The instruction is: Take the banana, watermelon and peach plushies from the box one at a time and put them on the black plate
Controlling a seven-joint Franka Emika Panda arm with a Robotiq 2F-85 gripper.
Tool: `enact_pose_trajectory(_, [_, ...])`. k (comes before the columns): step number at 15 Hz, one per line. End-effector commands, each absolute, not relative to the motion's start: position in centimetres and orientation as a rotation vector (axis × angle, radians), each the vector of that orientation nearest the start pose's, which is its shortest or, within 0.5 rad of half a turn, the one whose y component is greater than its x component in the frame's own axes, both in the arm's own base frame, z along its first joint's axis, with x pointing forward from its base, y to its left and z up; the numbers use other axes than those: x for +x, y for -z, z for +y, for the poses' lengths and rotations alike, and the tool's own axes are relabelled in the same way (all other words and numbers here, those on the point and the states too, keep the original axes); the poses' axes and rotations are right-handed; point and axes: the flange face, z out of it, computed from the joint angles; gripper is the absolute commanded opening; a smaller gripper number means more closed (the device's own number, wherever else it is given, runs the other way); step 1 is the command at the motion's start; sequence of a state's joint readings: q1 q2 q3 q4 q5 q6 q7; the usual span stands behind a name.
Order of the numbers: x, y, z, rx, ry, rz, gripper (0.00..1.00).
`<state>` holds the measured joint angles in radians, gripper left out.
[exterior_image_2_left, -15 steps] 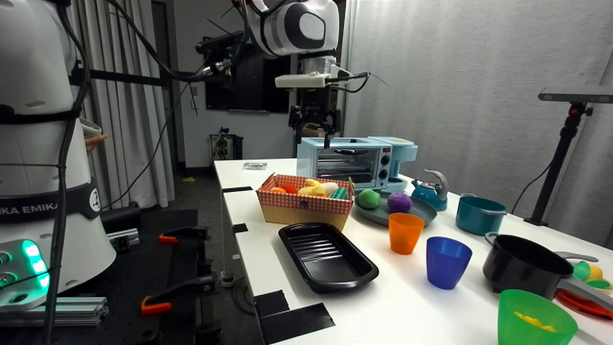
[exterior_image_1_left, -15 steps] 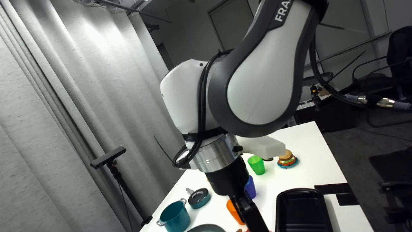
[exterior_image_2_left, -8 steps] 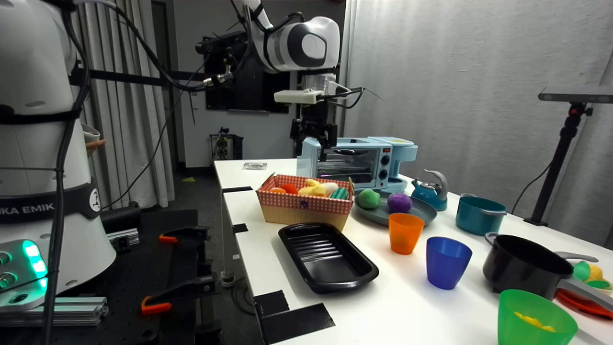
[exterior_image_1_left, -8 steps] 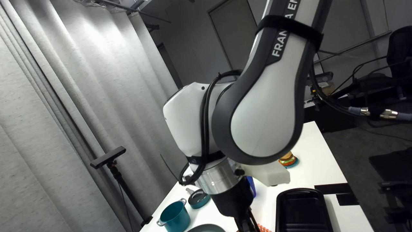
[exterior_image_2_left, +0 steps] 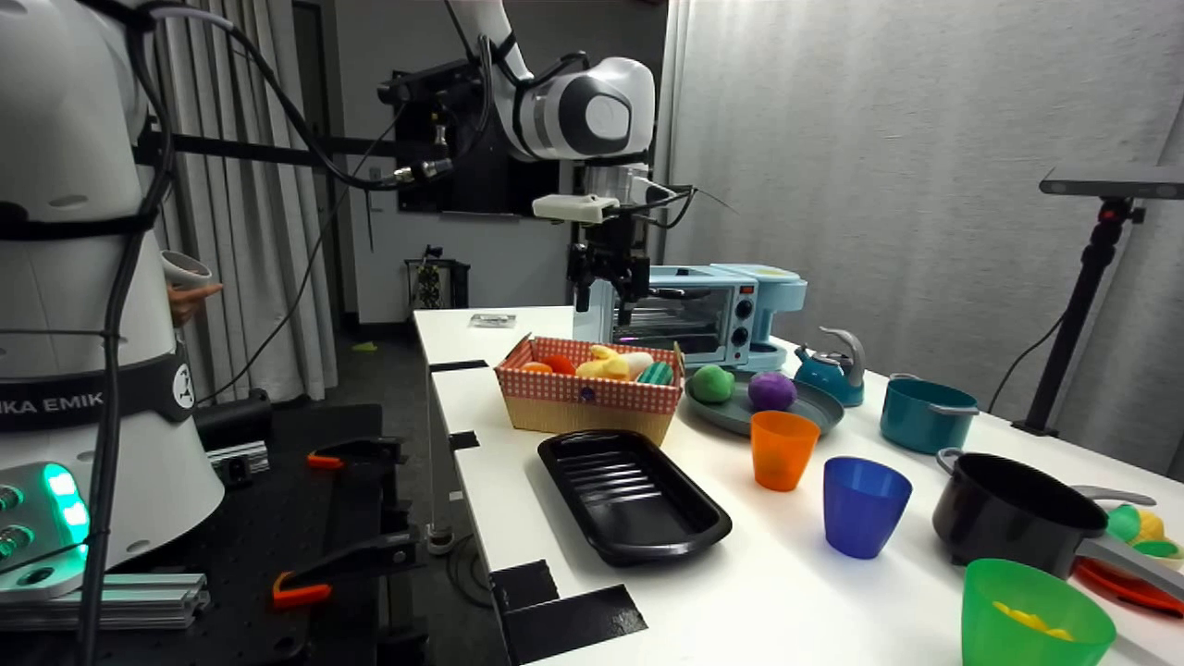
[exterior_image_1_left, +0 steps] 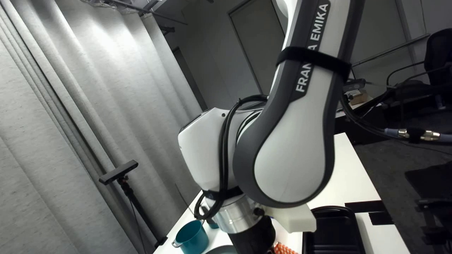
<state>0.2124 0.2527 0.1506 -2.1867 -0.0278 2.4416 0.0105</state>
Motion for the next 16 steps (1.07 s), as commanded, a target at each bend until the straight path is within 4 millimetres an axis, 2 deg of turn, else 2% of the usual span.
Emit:
enact_pose_trajectory(1, [53.9, -26.3, 20.2, -3.065, 0.025, -0.492, 1.0])
enact_pose_trajectory(7, [54.4, -23.9, 20.6, -3.07, -0.024, -0.457, 1.0])
enact_pose_trajectory(16, [55.6, -20.7, 20.2, -3.08, -0.076, -0.427, 1.0])
